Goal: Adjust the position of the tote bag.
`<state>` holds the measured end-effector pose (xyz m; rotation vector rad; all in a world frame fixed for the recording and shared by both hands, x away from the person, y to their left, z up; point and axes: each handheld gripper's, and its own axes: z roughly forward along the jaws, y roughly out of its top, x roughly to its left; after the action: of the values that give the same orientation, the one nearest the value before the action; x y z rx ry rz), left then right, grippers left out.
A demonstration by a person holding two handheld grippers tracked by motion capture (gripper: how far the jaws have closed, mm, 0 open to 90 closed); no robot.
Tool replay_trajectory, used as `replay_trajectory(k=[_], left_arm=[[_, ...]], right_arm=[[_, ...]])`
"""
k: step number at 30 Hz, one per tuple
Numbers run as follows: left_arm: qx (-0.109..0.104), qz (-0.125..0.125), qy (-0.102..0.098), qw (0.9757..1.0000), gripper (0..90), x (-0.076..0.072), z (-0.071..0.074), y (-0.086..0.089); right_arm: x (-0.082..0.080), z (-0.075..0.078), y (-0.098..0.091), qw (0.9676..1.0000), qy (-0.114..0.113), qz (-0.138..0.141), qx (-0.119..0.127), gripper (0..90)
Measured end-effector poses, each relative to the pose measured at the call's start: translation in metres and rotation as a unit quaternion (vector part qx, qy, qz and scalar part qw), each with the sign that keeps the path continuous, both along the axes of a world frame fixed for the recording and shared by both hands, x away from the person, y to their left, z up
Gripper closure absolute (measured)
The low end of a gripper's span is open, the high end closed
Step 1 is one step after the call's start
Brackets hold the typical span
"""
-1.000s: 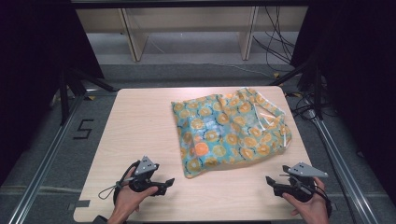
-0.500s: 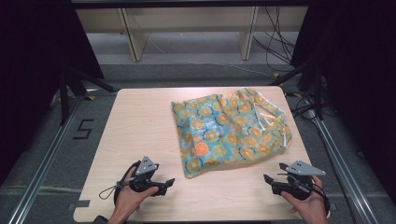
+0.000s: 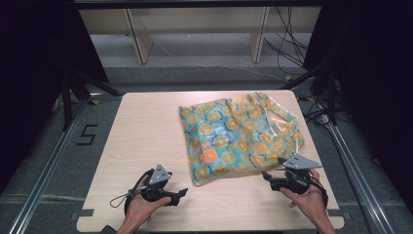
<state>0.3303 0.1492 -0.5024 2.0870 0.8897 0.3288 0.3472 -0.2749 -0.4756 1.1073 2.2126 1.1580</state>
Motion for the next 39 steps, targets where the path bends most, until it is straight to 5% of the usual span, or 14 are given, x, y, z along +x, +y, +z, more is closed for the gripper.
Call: replay_trajectory(k=[5,9,22,23,28,31,32,34,35,39], left_arm=[[0.002,-0.013,-0.02,0.9997,21.0,0.0,0.0,-0.009],[-0.001,-0.018,-0.021,0.9996,21.9,0.002,-0.002,-0.023],[0.046,-0.034,-0.05,0.9971,30.7,0.016,-0.007,-0.059],[0.062,-0.041,-0.059,0.9955,35.4,0.019,-0.007,-0.062],[0.074,-0.05,-0.061,0.9942,55.7,0.025,-0.011,-0.069],[0.086,-0.055,-0.065,0.9926,63.7,0.03,-0.013,-0.071],[0.078,-0.056,-0.063,0.9934,68.7,0.032,-0.012,-0.071],[0.081,-0.06,-0.067,0.9927,77.4,0.034,-0.01,-0.071],[0.084,-0.071,-0.067,0.9917,83.1,0.036,-0.008,-0.07],[0.084,-0.073,-0.068,0.9915,86.5,0.038,-0.007,-0.067]], right_arm=[[0.019,-0.001,0.021,0.9988,-0.021,0.042,-0.01,19.8],[0.027,-0.007,0.036,0.9985,-0.001,0.05,-0.021,20.7],[0.042,-0.019,0.042,0.9957,0.008,0.07,-0.06,29.5],[0.043,-0.019,0.042,0.9958,0.0,0.067,-0.061,31.4],[0.044,-0.022,0.042,0.9955,0.009,0.067,-0.066,35.3],[0.048,-0.025,0.043,0.994,0.005,0.071,-0.083,43.4],[0.049,-0.026,0.043,0.994,0.017,0.068,-0.084,49.3],[0.051,-0.027,0.043,0.9928,0.006,0.075,-0.093,59.0],[0.051,-0.026,0.043,0.9924,0.02,0.077,-0.094,71.3],[0.05,-0.024,0.044,0.9914,0.022,0.092,-0.091,84.8]])
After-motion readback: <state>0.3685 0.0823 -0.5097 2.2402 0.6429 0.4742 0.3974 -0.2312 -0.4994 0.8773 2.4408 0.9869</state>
